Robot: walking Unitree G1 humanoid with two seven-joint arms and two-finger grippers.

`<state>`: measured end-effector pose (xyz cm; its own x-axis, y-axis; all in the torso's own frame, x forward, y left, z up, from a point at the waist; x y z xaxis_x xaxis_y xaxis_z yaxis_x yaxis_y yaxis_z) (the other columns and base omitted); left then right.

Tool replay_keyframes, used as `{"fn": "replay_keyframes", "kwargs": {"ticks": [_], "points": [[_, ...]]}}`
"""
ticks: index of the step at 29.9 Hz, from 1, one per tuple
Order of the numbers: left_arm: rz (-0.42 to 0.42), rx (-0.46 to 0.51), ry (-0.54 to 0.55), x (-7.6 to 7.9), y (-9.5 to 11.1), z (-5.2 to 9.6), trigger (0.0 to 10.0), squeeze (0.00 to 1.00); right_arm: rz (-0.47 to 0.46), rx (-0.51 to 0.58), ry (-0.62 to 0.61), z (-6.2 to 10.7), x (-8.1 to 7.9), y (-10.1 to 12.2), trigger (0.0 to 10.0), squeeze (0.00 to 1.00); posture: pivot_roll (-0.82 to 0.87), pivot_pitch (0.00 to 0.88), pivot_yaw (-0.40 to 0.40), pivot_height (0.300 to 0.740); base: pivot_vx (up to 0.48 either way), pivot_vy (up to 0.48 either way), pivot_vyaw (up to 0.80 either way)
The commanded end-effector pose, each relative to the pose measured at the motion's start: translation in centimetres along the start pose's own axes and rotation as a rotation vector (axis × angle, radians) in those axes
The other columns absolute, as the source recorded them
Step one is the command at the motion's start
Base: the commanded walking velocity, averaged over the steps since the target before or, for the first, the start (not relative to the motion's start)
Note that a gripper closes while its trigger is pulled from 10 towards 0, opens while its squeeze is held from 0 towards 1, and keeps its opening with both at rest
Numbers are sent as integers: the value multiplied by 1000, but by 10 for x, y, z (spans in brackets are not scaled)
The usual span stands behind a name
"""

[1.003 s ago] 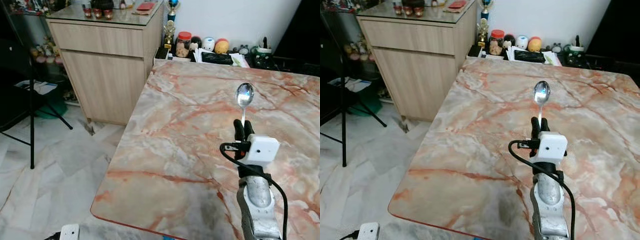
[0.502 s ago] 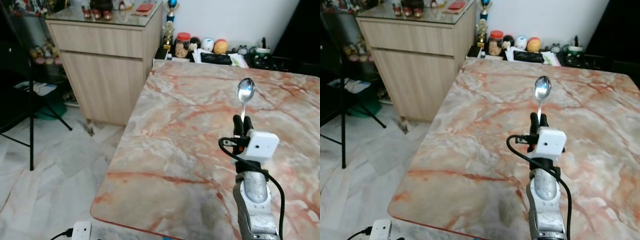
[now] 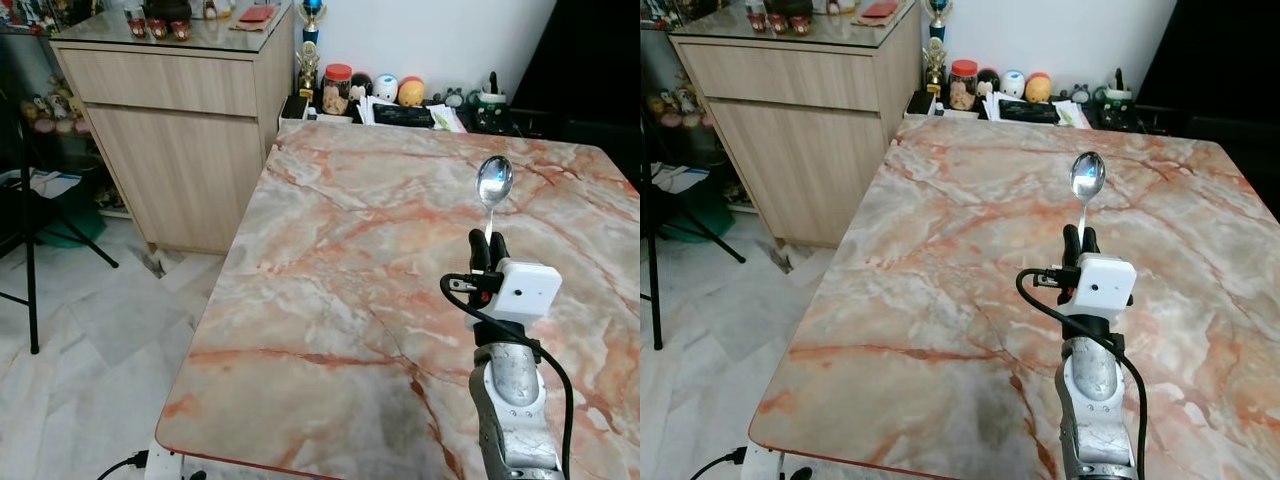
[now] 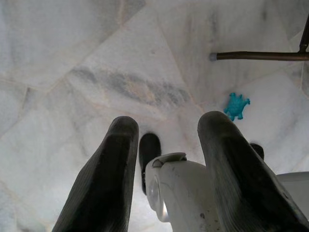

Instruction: Setting the table

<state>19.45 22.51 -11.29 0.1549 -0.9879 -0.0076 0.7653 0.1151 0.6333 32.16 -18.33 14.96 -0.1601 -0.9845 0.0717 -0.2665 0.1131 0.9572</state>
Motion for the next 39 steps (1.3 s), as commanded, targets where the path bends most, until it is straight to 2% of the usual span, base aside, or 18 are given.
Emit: {"fn": "replay_keyframes", "kwargs": {"ticks": [1, 6, 17, 39], "points": [[-6, -2, -5, 2, -1, 0, 10000, 0, -14, 12, -6, -4, 1, 6, 10000, 0, 67, 0, -44, 740, 0, -315, 0], [-5, 5, -3, 2, 1, 0, 10000, 0, -6, 15, -5, -7, 0, 6, 10000, 0, 70, 0, -44, 740, 0, -318, -620], [-1, 19, -7, 6, 6, -2, 10000, 0, -6, 40, -5, -9, -1, 11, 10000, 0, 71, 0, -43, 740, 0, -320, 0], [-4, 10, -8, 5, 4, -1, 10000, 0, 5, 64, 0, -13, -1, 18, 10000, 0, 58, 3, -32, 740, 0, -318, 0]]}}
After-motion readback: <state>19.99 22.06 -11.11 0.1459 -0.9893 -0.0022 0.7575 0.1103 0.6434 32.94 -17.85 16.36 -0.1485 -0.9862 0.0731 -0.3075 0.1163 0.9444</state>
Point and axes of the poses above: a point about 5 cm out from each wrist's last joint towards the gripper, its own z axis pointing back from the gripper into the wrist, its own y axis along the axis of the wrist's last joint, x = y × z, the point moved 4 cm from there along -z, pointing out of the wrist towards the gripper, and after that the axes turned 3 degrees about z, right-handed, at the moved point
